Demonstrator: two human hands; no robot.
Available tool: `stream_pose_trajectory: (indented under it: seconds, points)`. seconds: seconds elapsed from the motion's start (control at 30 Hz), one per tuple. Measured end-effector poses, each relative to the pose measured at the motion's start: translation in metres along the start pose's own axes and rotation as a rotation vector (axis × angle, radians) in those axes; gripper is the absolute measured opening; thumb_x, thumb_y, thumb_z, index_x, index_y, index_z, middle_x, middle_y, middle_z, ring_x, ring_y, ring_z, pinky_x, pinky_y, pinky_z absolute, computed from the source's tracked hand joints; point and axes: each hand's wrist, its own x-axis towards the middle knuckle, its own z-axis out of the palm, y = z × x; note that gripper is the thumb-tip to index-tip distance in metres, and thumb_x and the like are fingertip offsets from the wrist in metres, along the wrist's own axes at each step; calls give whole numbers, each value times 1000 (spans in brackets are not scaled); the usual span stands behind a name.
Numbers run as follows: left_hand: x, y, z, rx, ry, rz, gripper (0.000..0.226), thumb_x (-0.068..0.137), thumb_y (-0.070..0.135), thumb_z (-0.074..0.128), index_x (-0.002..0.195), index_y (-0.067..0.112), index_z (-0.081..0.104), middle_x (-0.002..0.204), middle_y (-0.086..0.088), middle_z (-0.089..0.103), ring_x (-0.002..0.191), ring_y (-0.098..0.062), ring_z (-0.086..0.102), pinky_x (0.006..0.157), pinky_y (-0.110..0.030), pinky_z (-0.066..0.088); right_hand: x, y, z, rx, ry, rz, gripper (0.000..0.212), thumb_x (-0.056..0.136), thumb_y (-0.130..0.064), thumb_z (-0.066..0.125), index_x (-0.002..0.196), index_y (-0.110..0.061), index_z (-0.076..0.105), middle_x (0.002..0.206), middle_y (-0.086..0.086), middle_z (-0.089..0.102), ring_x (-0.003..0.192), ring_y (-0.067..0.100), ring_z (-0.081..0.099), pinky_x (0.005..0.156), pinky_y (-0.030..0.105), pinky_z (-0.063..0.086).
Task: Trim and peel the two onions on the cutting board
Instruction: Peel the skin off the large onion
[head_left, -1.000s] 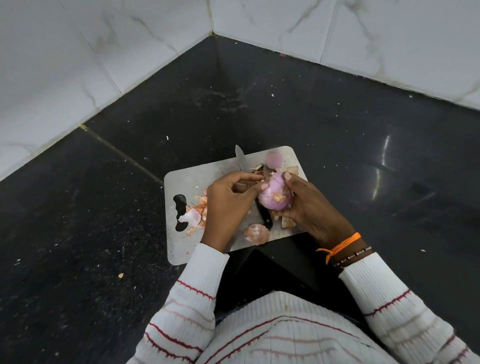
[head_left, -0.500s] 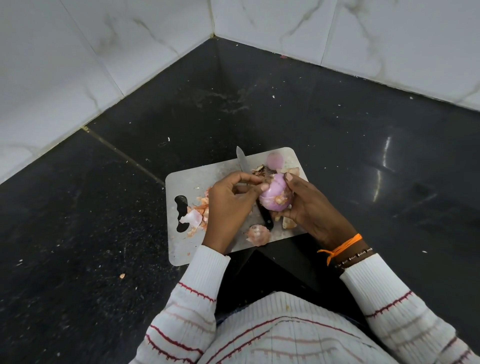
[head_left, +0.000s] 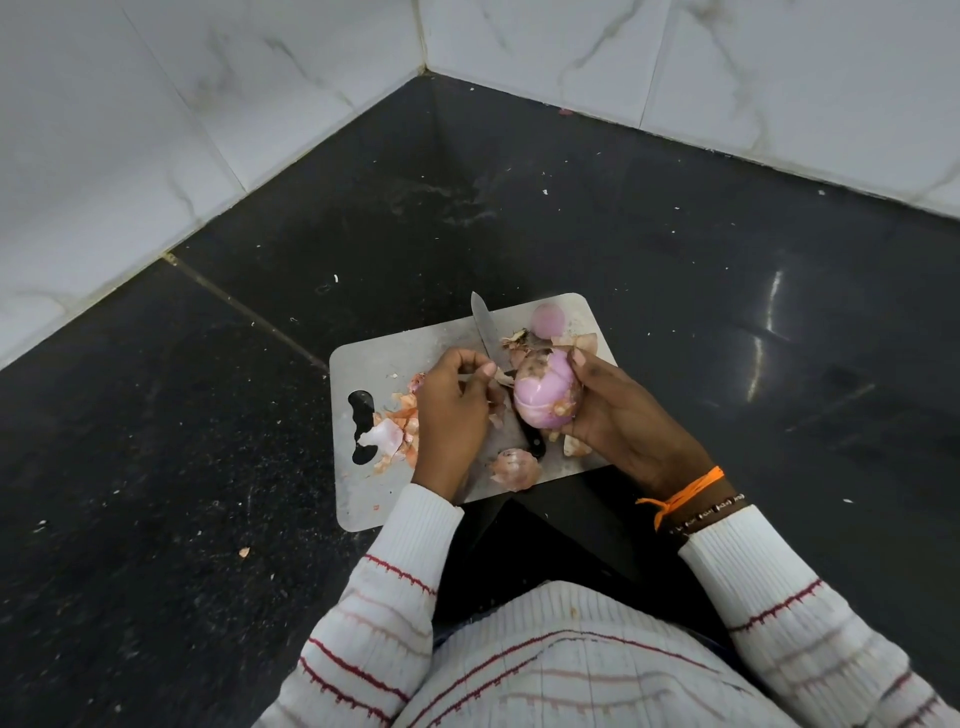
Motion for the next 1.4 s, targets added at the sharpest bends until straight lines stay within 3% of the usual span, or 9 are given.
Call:
stream_pose_trajectory:
  seconds: [0.1,0.2,0.33,0.43,0.6,0.8,1.07,1.27,1.4]
  points:
    - [3,0,-1,37,47,-1,16,95,7,51,83,14,58,70,3,59,55,0,56,63,-24,52,0,1,-1,76,-70,-12,71,60,-43,83,115,-5,59,111,12,67,102,22,65,78,36,56]
    - [3,2,-3,57,53,15,17,93,4,53,86,16,63,79,4,64,69,-5,60,68,-19,51,0,0,-1,124,-51,-36,45,80,-34,64,115,-6,58,112,12,67,102,23,65,78,37,57]
    - [-3,10,-6,38,-29,119,29,90,1,56,94,26,71,96,16,67,91,3,61,81,-10,49,4,1,-2,-129,83,-62,34,88,-32,46,110,-11,62,112,12,66,103,25,63,89,43,53]
    - [-9,18,-6,0,-73,124,22,88,6,60,93,22,74,91,11,72,87,-2,66,79,-17,54,3,3,-1,-252,136,-80,26,94,-28,44,104,-15,65,103,8,70,97,21,66,86,39,53]
    - [-10,20,-6,70,-98,166,15,81,13,71,92,23,74,81,19,68,79,6,64,66,-5,48,4,4,2,-319,154,-142,24,98,-16,41,94,-17,64,78,-8,73,78,5,68,66,18,54]
    - [-11,20,-7,100,-109,159,15,81,13,72,94,20,74,79,20,66,75,12,62,63,-2,45,4,4,2,-429,148,-175,23,98,-18,42,98,-21,65,91,-5,70,87,7,66,71,19,53]
    - [-10,18,-8,78,-127,181,17,78,7,73,95,10,75,76,14,68,72,6,64,63,-6,48,4,6,1,-472,135,-182,23,98,-19,41,103,-17,63,104,9,65,99,21,62,87,35,50]
    - [-7,12,-8,98,-54,183,16,79,1,70,89,12,75,74,14,67,70,4,64,66,-11,52,4,7,4,-473,117,-167,23,98,-22,41,100,-22,65,98,-1,68,93,11,65,78,22,53]
    - [-6,8,-8,-9,-48,82,21,89,5,59,92,19,75,90,8,73,87,-8,67,81,-28,57,4,7,3,-411,129,-169,23,98,-21,42,97,-23,65,89,-10,72,86,4,67,73,18,54]
